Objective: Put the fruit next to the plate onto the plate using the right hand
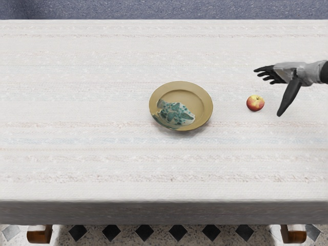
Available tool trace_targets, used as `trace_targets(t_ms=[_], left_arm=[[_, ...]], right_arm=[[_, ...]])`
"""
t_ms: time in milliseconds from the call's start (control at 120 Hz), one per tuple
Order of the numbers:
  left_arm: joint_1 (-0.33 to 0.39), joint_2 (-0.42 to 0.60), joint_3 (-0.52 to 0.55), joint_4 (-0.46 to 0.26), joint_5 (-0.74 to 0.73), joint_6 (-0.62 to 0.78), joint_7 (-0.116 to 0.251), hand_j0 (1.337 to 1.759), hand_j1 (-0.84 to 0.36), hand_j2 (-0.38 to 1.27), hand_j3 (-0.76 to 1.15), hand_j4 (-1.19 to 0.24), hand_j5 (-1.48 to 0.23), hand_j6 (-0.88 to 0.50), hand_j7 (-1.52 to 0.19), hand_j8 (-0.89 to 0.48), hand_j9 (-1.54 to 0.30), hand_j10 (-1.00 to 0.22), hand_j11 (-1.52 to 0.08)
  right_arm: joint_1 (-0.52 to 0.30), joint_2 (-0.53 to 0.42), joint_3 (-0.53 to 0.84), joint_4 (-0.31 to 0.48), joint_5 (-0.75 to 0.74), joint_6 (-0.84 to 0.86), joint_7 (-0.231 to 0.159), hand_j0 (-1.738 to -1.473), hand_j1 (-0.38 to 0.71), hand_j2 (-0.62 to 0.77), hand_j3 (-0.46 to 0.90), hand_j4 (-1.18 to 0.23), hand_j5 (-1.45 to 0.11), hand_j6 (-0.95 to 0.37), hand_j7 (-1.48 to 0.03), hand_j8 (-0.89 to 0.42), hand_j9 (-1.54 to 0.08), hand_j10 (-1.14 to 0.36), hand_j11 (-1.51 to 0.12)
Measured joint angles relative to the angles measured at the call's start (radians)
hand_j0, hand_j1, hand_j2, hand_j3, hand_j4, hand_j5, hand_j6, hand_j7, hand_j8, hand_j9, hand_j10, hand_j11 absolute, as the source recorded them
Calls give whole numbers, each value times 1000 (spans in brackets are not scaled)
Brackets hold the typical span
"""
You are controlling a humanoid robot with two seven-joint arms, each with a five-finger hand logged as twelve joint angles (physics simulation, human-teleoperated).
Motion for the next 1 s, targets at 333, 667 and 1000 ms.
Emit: trace_targets(t_ms=[333,667,1000], left_arm=[[0,0,0,0,0,0,0,1658,349,0,0,0,0,0,0,0,0,0,0],[0,0,0,0,0,0,0,1658,349,0,0,0,0,0,0,0,0,0,0],[0,0,0,0,0,0,0,1658,349,0,0,0,0,0,0,0,0,0,0]], right_arm=[[4,20,7,5,42,0,-92,-1658,-322,-4,0,-27,-31,-27,-31,-26,-31,-25,-31],[91,120,-104,9,17,-79,-256,-1658,-320,-4,0,-27,-32,-28,-32,-27,-32,-26,-32],[103,143,-154,145,5,-347,-391,-1658,-318,-5,0,-29,-34,-30,-34,-29,-34,-28,-34]])
